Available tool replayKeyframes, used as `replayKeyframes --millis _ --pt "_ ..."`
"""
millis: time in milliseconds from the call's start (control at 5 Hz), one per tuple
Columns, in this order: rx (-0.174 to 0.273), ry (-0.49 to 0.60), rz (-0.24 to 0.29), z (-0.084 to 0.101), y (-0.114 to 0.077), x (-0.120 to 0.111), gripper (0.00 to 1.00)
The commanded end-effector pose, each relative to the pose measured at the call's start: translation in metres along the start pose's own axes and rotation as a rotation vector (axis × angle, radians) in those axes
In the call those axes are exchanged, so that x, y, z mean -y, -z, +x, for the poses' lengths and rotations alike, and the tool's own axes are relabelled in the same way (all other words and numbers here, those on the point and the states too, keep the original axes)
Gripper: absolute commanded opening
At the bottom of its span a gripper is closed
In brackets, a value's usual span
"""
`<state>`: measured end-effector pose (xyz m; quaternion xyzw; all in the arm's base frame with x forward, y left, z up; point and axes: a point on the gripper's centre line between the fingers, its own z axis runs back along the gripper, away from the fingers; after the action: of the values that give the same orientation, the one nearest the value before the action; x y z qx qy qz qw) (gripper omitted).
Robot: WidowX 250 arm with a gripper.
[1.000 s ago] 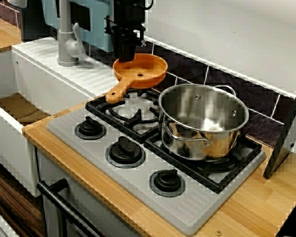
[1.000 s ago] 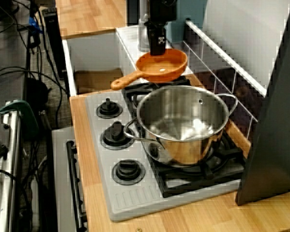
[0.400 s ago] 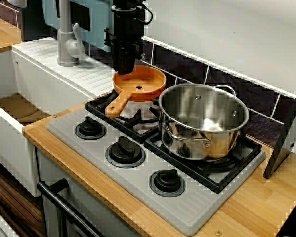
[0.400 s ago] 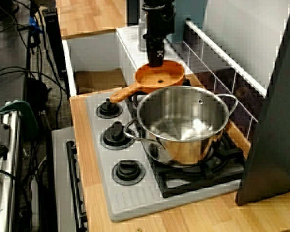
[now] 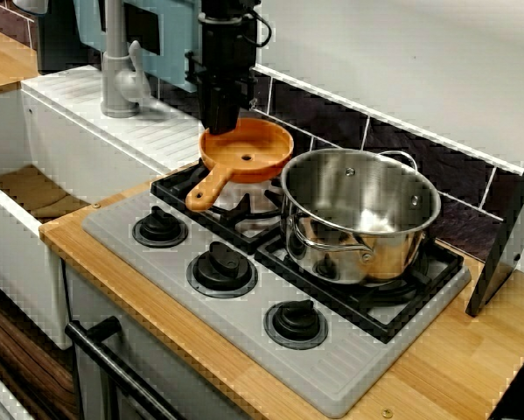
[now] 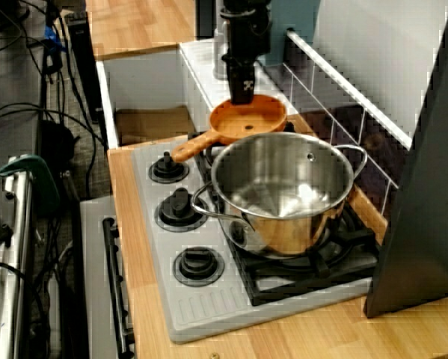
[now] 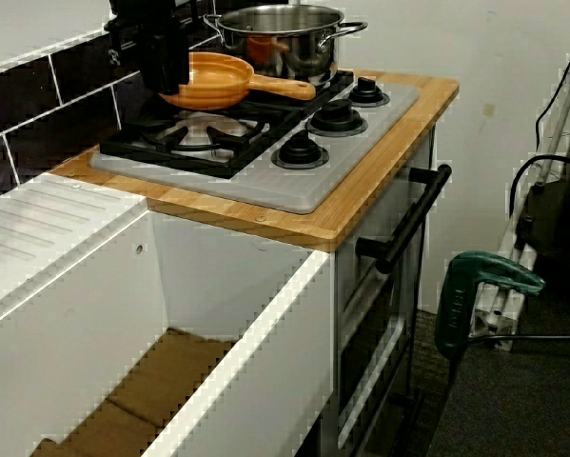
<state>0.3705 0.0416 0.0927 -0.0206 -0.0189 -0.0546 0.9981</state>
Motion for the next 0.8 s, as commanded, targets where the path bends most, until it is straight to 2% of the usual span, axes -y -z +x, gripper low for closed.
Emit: replayKeyframes --millis 0,200,600 --pt "0.033 0.012 0.023 -0.0001 -0.008 0.0015 0.0" --pt "0.035 0.015 0.032 -0.0006 -0.0081 0.0032 1.0" --pt "0.052 0.018 0.024 -0.0023 -0.014 0.0032 1.0"
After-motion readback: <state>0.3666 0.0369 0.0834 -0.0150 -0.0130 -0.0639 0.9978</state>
